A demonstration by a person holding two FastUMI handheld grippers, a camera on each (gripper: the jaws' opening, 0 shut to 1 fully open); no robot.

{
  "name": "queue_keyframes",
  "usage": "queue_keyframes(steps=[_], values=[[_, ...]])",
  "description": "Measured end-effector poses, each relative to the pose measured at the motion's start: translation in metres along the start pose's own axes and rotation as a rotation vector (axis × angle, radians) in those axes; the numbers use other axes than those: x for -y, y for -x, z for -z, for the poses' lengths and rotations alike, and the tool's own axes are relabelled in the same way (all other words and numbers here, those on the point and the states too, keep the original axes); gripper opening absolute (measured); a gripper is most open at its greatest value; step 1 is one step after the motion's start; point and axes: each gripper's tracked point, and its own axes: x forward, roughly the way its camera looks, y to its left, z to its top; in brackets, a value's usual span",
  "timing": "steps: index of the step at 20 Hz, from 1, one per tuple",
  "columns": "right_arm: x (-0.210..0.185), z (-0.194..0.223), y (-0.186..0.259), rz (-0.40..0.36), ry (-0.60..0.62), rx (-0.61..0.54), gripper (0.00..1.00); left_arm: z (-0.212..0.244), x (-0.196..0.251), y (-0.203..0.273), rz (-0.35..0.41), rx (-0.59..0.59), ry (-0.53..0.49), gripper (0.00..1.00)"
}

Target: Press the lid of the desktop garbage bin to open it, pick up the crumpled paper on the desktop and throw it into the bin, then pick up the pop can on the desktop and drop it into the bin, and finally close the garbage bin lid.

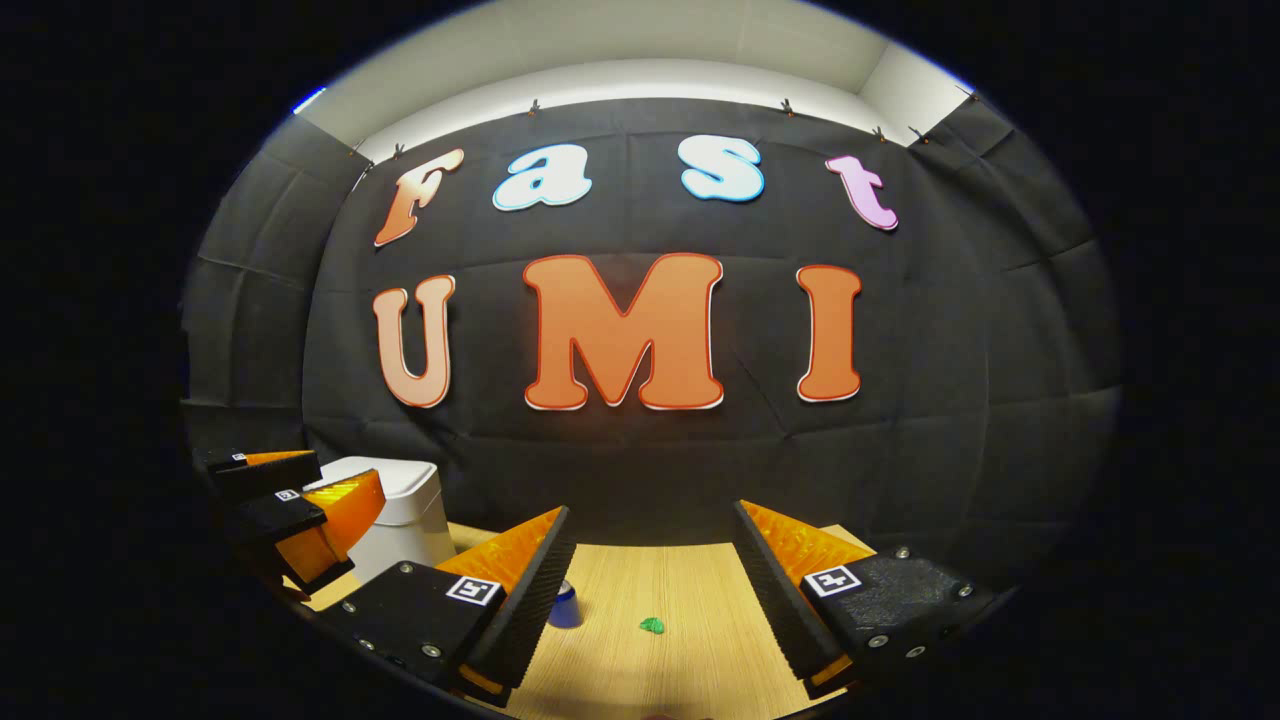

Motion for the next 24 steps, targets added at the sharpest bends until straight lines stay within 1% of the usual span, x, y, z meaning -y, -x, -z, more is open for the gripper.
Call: queue_keyframes(steps=[5, 7, 9, 12, 13, 15, 16, 17, 19, 20, 21, 22, 23, 24], values=[[-0.003, 0.004, 0.001, -0.006, 0.010, -0.013, 0.94, 0.003, 0.001, -0.001, 0.001, -0.014, -0.005, 0.95], [-0.002, 0.004, -0.001, -0.002, 0.012, -0.017, 0.94, 0.005, 0.007, -0.003, 0.017, -0.020, -0.008, 0.95], [0.000, 0.006, -0.001, 0.003, 0.007, -0.019, 0.94, 0.010, 0.007, -0.003, 0.022, -0.038, -0.014, 0.95], [0.001, 0.007, -0.002, 0.010, 0.008, -0.022, 0.94, 0.015, 0.000, -0.010, 0.004, -0.061, -0.016, 0.95], [0.001, 0.007, -0.002, 0.010, 0.008, -0.023, 0.94, 0.020, 0.002, -0.012, 0.013, -0.084, -0.022, 0.93], [0.001, 0.007, -0.003, 0.011, 0.007, -0.021, 0.94, 0.038, 0.007, -0.015, 0.048, -0.147, -0.011, 0.73], [0.001, 0.007, -0.003, 0.011, 0.007, -0.022, 0.94, 0.045, 0.007, -0.018, 0.059, -0.172, 0.008, 0.66], [-0.001, 0.007, -0.004, 0.009, 0.008, -0.023, 0.94, 0.048, 0.005, -0.020, 0.058, -0.185, 0.019, 0.55], [-0.002, 0.008, -0.005, 0.007, 0.013, -0.025, 0.94, 0.046, -0.011, -0.025, 0.033, -0.196, 0.018, 0.38], [-0.003, 0.008, -0.006, 0.005, 0.017, -0.026, 0.94, 0.047, -0.021, -0.028, 0.012, -0.190, 0.014, 0.34], [-0.003, 0.009, -0.007, 0.002, 0.019, -0.029, 0.94, 0.042, -0.033, -0.032, -0.015, -0.183, 0.011, 0.22], [-0.004, 0.009, -0.007, -0.001, 0.020, -0.030, 0.94, 0.038, -0.043, -0.035, -0.035, -0.173, 0.011, 0.15], [-0.006, 0.009, -0.008, -0.002, 0.022, -0.031, 0.94, 0.033, -0.055, -0.039, -0.052, -0.169, 0.008, 0.01], [-0.006, 0.008, -0.009, -0.003, 0.023, -0.033, 0.94, 0.028, -0.065, -0.042, -0.066, -0.159, 0.004, 0.01]])
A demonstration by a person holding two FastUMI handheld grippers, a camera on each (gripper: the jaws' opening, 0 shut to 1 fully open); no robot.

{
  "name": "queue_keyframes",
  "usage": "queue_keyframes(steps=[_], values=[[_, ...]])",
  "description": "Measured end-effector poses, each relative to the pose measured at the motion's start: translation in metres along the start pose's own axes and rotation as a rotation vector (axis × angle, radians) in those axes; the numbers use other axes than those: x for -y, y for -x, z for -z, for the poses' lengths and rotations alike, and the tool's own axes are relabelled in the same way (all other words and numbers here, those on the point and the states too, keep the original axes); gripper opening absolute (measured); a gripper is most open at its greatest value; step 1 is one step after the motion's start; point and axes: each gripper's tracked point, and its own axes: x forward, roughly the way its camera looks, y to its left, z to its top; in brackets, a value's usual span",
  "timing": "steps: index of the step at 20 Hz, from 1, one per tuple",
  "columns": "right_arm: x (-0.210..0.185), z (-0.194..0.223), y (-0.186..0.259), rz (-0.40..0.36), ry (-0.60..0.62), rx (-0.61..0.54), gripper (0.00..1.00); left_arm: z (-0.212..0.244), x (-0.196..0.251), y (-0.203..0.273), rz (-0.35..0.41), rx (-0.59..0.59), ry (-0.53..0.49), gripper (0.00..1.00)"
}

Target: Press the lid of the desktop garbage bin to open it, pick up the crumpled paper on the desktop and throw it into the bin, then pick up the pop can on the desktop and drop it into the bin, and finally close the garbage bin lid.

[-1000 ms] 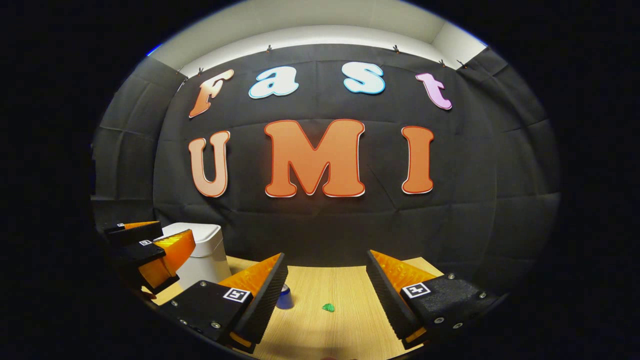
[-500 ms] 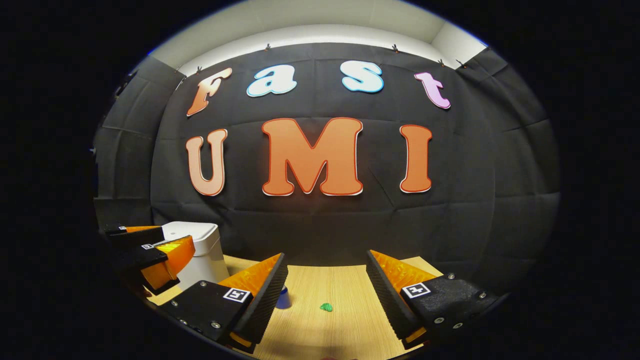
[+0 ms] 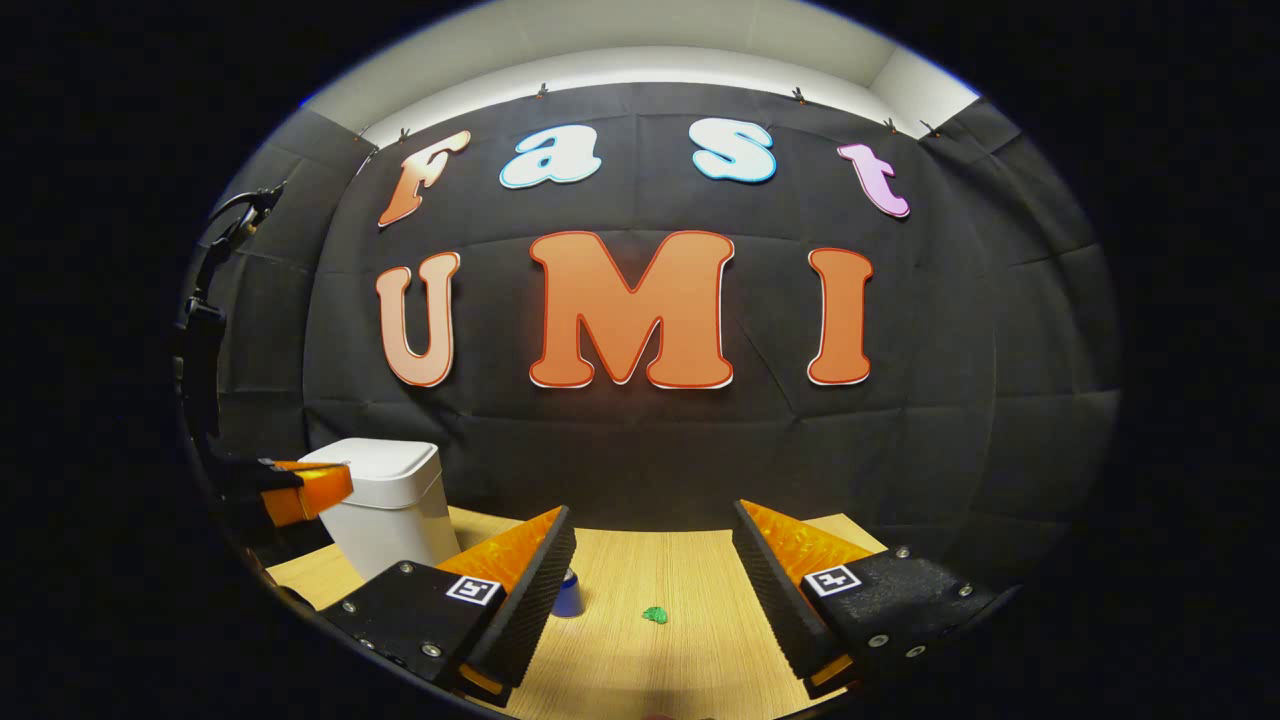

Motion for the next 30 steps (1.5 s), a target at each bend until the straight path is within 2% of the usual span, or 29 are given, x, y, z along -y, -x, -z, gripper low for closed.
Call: queue_keyframes(steps=[3, 5, 7, 9, 11, 13, 14, 16, 18, 19, 21, 23, 27, 28, 30], values=[[-0.004, 0.001, -0.003, -0.008, 0.002, -0.006, 0.94, -0.032, -0.026, -0.020, 0.018, 0.039, 0.014, 0.00], [-0.006, 0.003, -0.005, -0.010, 0.004, -0.012, 0.94, -0.052, -0.060, -0.042, -0.020, 0.070, -0.010, 0.00], [-0.007, 0.006, -0.005, -0.011, 0.007, -0.019, 0.94, -0.060, -0.094, -0.064, -0.052, 0.064, 0.008, 0.00], [-0.008, 0.009, -0.005, -0.010, 0.009, -0.030, 0.94, -0.046, -0.122, -0.089, -0.065, 0.002, 0.053, 0.00], [-0.007, 0.014, -0.006, -0.008, 0.008, -0.039, 0.94, -0.031, -0.130, -0.110, -0.036, -0.046, 0.107, 0.00], [-0.006, 0.017, -0.007, 0.001, 0.009, -0.047, 0.94, -0.010, -0.138, -0.124, -0.056, -0.107, 0.105, 0.00], [-0.005, 0.020, -0.008, 0.006, 0.010, -0.055, 0.94, 0.002, -0.142, -0.127, -0.064, -0.144, 0.117, 0.00], [-0.003, 0.026, -0.010, 0.013, 0.008, -0.073, 0.94, 0.017, -0.135, -0.131, -0.031, -0.181, 0.181, 0.00], [0.000, 0.031, -0.013, 0.024, 0.005, -0.086, 0.94, 0.035, -0.136, -0.131, -0.044, -0.230, 0.185, 0.00], [0.001, 0.033, -0.014, 0.027, 0.002, -0.093, 0.94, 0.044, -0.136, -0.124, -0.045, -0.303, 0.175, 0.00], [0.000, 0.037, -0.016, 0.026, -0.001, -0.104, 0.94, 0.034, -0.140, -0.136, -0.043, -0.233, 0.176, 0.00], [-0.001, 0.040, -0.018, 0.026, 0.005, -0.111, 0.94, 0.041, -0.139, -0.134, -0.040, -0.257, 0.158, 0.00], [-0.007, 0.046, -0.022, 0.006, -0.001, -0.129, 0.94, 0.040, -0.133, -0.139, -0.055, -0.303, 0.044, 0.00], [-0.007, 0.045, -0.021, 0.002, 0.001, -0.130, 0.94, 0.032, -0.129, -0.137, -0.055, -0.278, 0.050, 0.02], [-0.004, 0.048, -0.021, 0.003, 0.005, -0.131, 0.94, -0.009, -0.133, -0.133, -0.079, -0.131, 0.071, 0.01]])
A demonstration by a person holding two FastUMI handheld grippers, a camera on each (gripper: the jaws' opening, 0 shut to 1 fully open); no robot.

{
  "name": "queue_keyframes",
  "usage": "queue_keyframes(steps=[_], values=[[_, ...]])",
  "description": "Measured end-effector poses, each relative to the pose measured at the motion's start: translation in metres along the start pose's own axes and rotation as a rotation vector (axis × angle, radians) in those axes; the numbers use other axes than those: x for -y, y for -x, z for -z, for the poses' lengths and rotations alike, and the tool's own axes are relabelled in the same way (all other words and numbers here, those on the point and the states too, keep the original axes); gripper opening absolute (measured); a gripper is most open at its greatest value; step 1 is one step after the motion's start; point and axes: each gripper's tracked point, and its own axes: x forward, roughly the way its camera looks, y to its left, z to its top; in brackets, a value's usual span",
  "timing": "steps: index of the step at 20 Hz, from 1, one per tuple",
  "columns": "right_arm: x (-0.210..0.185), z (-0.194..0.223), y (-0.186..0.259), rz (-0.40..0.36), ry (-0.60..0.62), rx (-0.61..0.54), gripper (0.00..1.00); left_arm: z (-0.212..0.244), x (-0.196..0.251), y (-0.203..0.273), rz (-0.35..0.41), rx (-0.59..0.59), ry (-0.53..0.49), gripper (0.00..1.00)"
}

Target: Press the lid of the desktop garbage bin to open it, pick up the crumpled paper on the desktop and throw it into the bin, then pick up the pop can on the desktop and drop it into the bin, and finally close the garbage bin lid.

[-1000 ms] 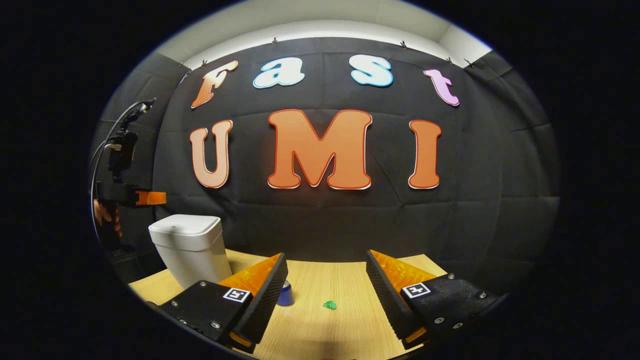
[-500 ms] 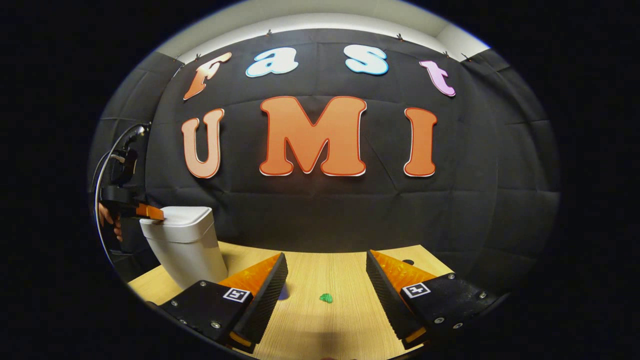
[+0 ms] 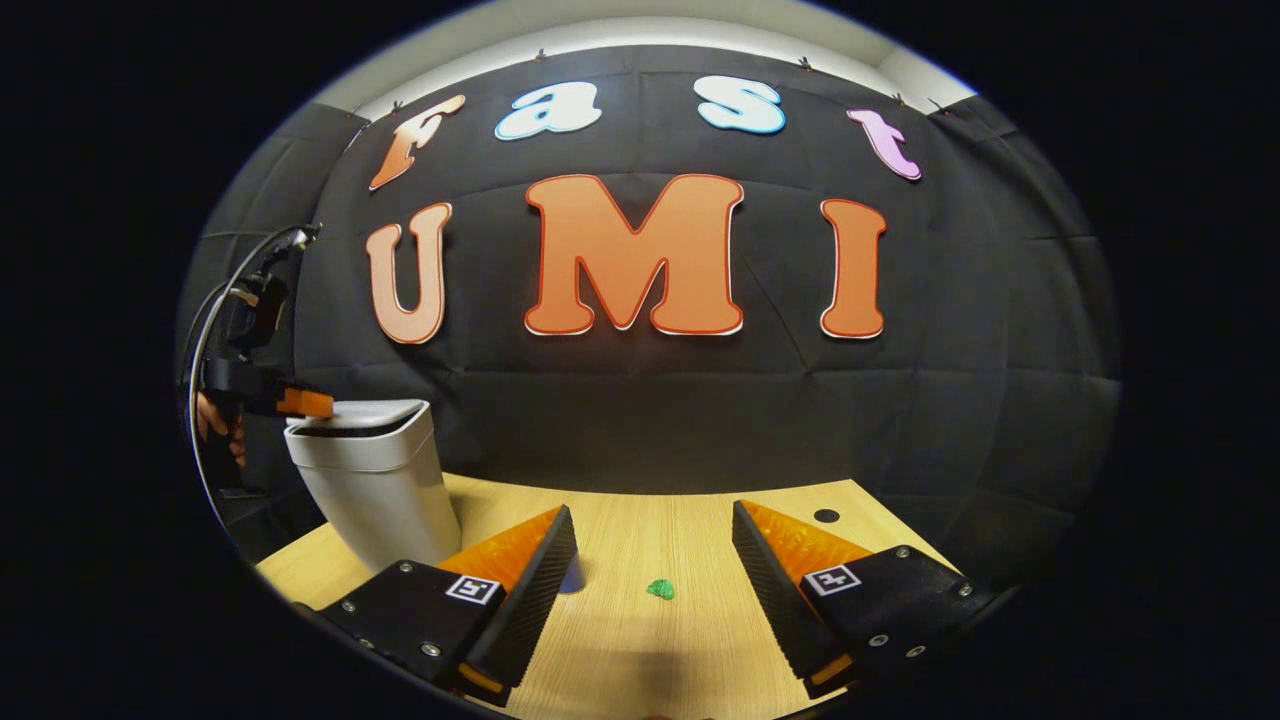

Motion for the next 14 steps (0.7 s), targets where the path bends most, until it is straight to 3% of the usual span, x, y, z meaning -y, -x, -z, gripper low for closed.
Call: queue_keyframes(steps=[1, 2, 5, 10, 11, 14], values=[[0.001, 0.001, -0.002, -0.001, 0.001, -0.003, 0.94, -0.026, 0.001, 0.007, -0.006, 0.095, 0.011, 0.02], [0.001, 0.004, -0.005, -0.001, 0.002, -0.010, 0.94, -0.047, -0.003, 0.015, -0.025, 0.156, 0.012, 0.11], [-0.003, 0.023, -0.016, -0.026, -0.010, -0.056, 0.94, -0.055, 0.015, 0.059, 0.000, 0.195, 0.025, 0.51], [-0.004, 0.078, -0.059, -0.040, 0.056, -0.155, 0.95, -0.044, 0.034, 0.107, 0.042, 0.199, 0.129, 0.74], [-0.003, 0.089, -0.072, -0.042, 0.072, -0.169, 0.95, -0.041, 0.039, 0.117, 0.052, 0.195, 0.142, 0.88], [0.002, 0.121, -0.115, -0.039, 0.106, -0.226, 0.95, -0.026, 0.053, 0.140, 0.058, 0.173, 0.149, 0.91]])
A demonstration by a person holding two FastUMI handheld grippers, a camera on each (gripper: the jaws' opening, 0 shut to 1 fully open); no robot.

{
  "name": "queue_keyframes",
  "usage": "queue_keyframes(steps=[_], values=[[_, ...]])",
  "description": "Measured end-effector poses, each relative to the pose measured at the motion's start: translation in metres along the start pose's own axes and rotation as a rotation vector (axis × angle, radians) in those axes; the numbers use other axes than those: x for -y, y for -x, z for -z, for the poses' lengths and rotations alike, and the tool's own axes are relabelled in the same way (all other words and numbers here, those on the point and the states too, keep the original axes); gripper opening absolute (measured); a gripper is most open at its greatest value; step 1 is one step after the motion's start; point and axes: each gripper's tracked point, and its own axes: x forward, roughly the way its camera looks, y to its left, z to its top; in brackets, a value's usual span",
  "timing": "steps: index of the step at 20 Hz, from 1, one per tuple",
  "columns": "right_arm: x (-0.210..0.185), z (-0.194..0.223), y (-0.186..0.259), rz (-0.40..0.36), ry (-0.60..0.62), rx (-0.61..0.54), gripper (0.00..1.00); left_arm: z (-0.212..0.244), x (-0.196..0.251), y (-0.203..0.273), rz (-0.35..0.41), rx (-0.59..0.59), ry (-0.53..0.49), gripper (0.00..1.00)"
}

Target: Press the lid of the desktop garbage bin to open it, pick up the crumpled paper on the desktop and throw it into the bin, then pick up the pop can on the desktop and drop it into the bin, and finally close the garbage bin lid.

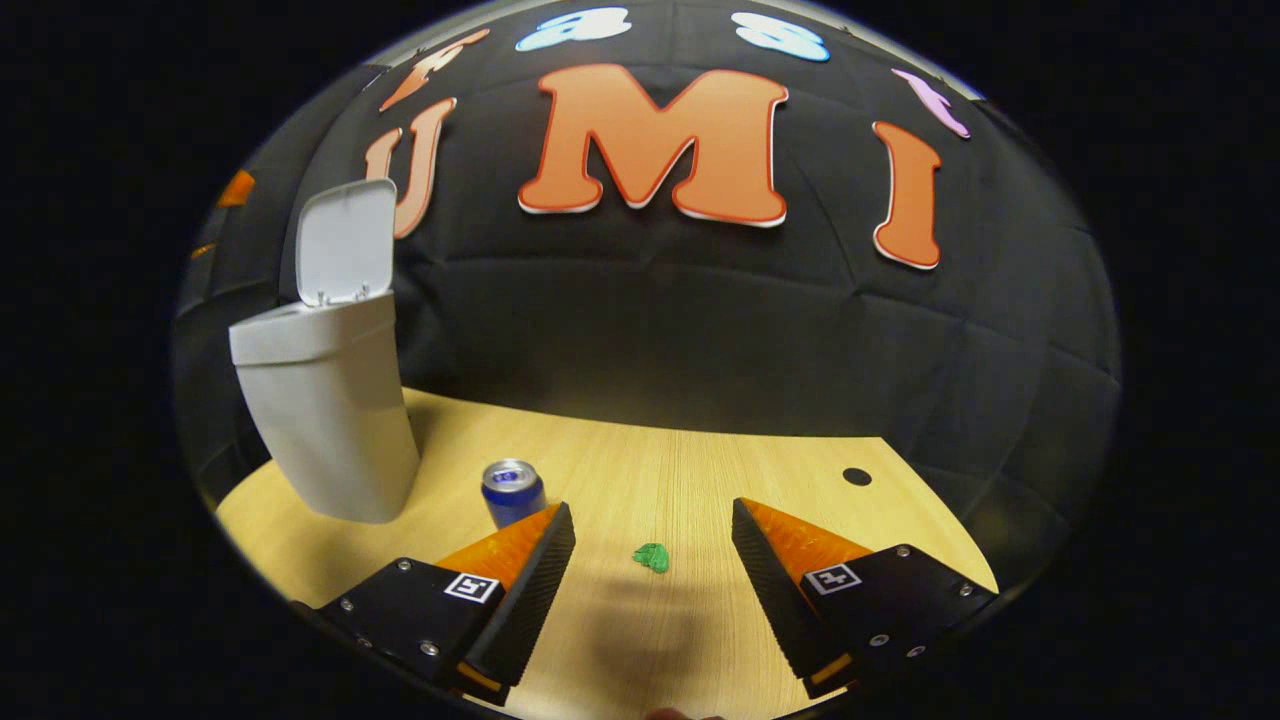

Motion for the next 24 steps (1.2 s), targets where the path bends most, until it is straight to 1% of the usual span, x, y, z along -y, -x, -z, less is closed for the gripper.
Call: queue_keyframes(steps=[2, 4, 6, 7, 8, 9, 11, 12, 13, 14, 15, 16, 17, 18, 20, 22, 24], values=[[0.003, 0.022, -0.030, 0.003, 0.017, -0.053, 0.95, 0.010, 0.011, 0.013, 0.001, -0.017, -0.039, 0.91], [0.007, 0.048, -0.054, 0.015, 0.020, -0.125, 0.95, 0.006, 0.017, 0.021, -0.013, 0.003, -0.126, 0.91], [0.007, 0.069, -0.074, 0.008, 0.000, -0.187, 0.95, 0.006, 0.028, 0.029, -0.012, 0.013, -0.213, 0.90], [0.010, 0.075, -0.083, 0.009, -0.004, -0.198, 0.95, 0.003, 0.035, 0.036, -0.007, 0.020, -0.242, 0.90], [0.013, 0.081, -0.091, 0.013, 0.001, -0.207, 0.95, 0.005, 0.041, 0.038, 0.003, 0.019, -0.263, 0.86], [0.014, 0.086, -0.099, 0.020, 0.005, -0.217, 0.95, 0.007, 0.043, 0.039, 0.001, 0.010, -0.283, 0.90], [0.012, 0.099, -0.112, 0.026, -0.016, -0.252, 0.91, 0.010, 0.046, 0.042, -0.008, -0.005, -0.317, 0.88], [0.012, 0.107, -0.117, 0.032, -0.027, -0.277, 0.84, 0.012, 0.046, 0.042, -0.006, -0.014, -0.322, 0.88], [0.010, 0.119, -0.120, 0.031, -0.036, -0.308, 0.70, 0.013, 0.047, 0.042, -0.008, -0.022, -0.325, 0.86], [0.007, 0.129, -0.120, 0.015, -0.044, -0.345, 0.70, 0.015, 0.047, 0.043, -0.002, -0.031, -0.324, 0.85], [0.001, 0.134, -0.120, -0.010, -0.039, -0.358, 0.64, 0.016, 0.049, 0.041, -0.001, -0.036, -0.325, 0.83], [-0.003, 0.133, -0.124, -0.025, -0.038, -0.340, 0.49, 0.019, 0.051, 0.040, 0.008, -0.047, -0.322, 0.82], [-0.007, 0.132, -0.124, -0.041, -0.043, -0.342, 0.50, 0.022, 0.052, 0.039, 0.012, -0.058, -0.323, 0.81], [-0.010, 0.130, -0.122, -0.047, -0.049, -0.344, 0.34, 0.025, 0.055, 0.038, 0.019, -0.066, -0.321, 0.81], [-0.013, 0.132, -0.121, -0.065, -0.061, -0.360, 0.23, 0.026, 0.058, 0.037, 0.036, -0.073, -0.318, 0.80], [-0.018, 0.132, -0.118, -0.092, -0.061, -0.368, 0.17, 0.025, 0.061, 0.038, 0.056, -0.067, -0.315, 0.79], [-0.020, 0.117, -0.110, -0.100, -0.072, -0.336, 0.14, 0.024, 0.059, 0.039, 0.070, -0.057, -0.308, 0.78]])
